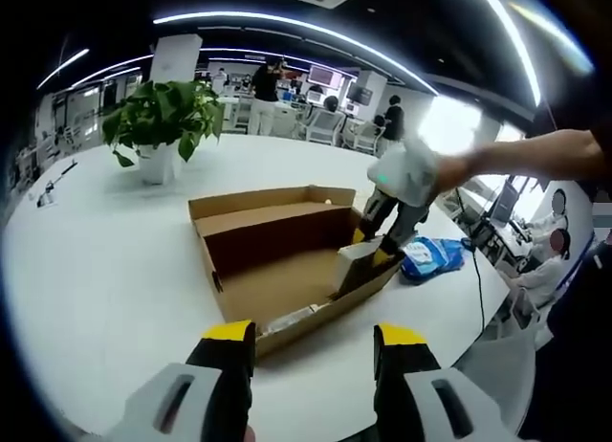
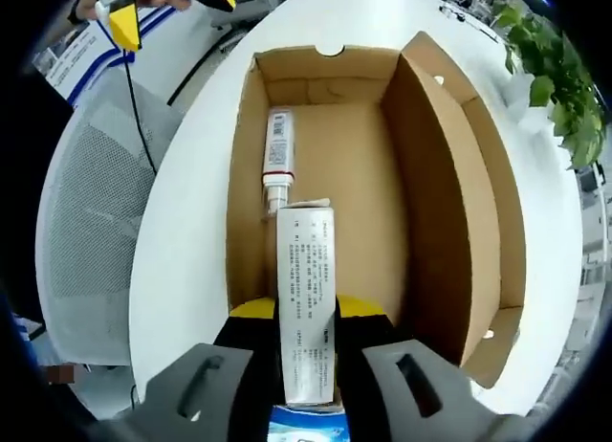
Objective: Operate the shoe box by opening the lid, removing the specified soft item, and placing it in the target area until the item is outside and the box remains undamaged.
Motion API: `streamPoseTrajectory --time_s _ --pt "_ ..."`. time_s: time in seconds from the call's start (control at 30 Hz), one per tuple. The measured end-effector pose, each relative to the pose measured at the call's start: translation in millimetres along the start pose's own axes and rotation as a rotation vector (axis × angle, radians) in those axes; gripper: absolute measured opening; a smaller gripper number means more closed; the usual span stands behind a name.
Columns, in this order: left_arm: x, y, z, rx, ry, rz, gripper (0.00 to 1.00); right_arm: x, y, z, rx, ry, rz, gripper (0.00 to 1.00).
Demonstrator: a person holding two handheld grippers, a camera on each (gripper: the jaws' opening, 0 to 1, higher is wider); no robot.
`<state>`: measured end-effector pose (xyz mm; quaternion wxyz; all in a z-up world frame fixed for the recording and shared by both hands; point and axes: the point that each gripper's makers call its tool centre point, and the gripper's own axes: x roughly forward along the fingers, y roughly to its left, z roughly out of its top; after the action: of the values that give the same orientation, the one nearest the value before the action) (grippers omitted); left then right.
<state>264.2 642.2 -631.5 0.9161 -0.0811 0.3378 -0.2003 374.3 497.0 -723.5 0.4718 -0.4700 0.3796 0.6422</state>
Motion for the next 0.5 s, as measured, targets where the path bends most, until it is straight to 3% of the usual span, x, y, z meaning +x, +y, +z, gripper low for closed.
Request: streamPoseTrajectory --time_s 0.5 --pt "8.5 -15.1 23.0 0.044 -0.026 -0.041 0.5 -56.6 -11.0 7.0 -0.023 -0.013 -0.084 0.18"
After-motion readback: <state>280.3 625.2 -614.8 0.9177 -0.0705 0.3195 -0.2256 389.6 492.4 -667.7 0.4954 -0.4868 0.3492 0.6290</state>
